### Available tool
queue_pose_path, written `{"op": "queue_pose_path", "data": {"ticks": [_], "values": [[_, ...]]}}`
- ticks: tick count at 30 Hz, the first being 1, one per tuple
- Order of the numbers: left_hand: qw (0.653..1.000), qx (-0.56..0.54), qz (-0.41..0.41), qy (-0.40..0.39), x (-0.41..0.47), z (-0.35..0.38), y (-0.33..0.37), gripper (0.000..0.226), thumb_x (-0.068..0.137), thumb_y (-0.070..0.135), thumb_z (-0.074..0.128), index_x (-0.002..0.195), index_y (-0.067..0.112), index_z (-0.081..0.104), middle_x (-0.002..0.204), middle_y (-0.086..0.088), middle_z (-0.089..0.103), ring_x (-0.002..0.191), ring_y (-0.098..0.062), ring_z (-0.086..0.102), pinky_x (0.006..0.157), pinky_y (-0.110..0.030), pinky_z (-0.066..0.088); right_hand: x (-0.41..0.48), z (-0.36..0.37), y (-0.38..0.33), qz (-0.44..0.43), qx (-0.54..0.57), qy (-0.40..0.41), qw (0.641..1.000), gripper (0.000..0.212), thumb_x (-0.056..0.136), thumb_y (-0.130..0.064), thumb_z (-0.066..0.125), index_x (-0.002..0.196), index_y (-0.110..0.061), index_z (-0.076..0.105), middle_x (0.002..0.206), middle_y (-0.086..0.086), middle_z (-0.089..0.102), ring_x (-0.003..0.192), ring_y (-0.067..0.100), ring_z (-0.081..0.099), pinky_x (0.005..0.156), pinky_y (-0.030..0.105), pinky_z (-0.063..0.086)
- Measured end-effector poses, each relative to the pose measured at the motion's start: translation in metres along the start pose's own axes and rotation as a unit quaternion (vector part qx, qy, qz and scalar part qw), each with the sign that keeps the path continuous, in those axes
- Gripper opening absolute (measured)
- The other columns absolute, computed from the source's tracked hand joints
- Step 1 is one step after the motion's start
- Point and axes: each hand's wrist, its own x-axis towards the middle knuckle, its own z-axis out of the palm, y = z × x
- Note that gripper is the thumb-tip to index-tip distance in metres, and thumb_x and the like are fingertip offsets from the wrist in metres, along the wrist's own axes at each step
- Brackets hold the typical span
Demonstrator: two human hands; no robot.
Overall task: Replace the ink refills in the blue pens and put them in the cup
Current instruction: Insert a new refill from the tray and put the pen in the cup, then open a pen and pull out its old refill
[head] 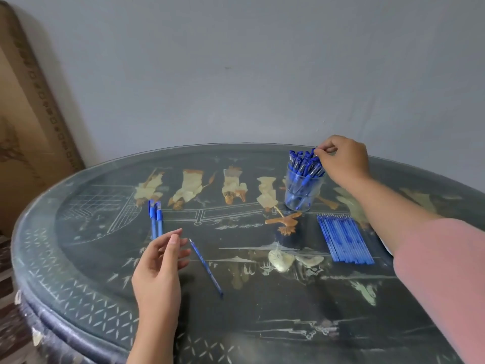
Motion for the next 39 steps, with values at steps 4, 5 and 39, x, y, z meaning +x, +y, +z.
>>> {"op": "queue_pose_path", "data": {"ticks": [4, 5, 39], "values": [[1.000, 0.000, -0.004, 0.007, -0.001, 0.000, 0.001, 0.016, 0.098, 0.018, 0.055, 0.099, 0.017, 0.071, 0.084, 0.002, 0.074, 0.076, -0.015, 0.067, 0.070, -0.029, 0.055, -0.002, -0.003, -0.002, -0.005, 0.004, 0.019, 1.000, 0.015, 0.093, -0.015, 0.057, 0.093, -0.011, 0.072, 0.098, 0.003, 0.071, 0.095, 0.018, 0.063, 0.075, 0.024, 0.042], [1.000, 0.000, -0.004, 0.009, -0.002, 0.000, 0.002, 0.016, 0.098, 0.018, 0.055, 0.098, 0.017, 0.072, 0.084, 0.002, 0.073, 0.076, -0.015, 0.067, 0.071, -0.031, 0.054, -0.003, -0.004, -0.003, -0.012, 0.010, 0.033, 0.999, 0.016, 0.093, -0.015, 0.056, 0.094, -0.010, 0.071, 0.099, 0.003, 0.071, 0.098, 0.020, 0.063, 0.077, 0.027, 0.043], [0.989, 0.058, 0.022, 0.138, 0.030, -0.056, 0.010, 0.014, 0.096, 0.024, 0.055, 0.094, 0.032, 0.067, 0.094, 0.008, 0.070, 0.091, -0.012, 0.068, 0.080, -0.032, 0.055, -0.172, 0.193, -0.180, -0.039, -0.106, -0.245, 0.963, 0.026, 0.091, -0.038, 0.057, 0.087, -0.016, 0.070, 0.081, 0.002, 0.067, 0.086, 0.024, 0.061, 0.074, 0.032, 0.051]]}}
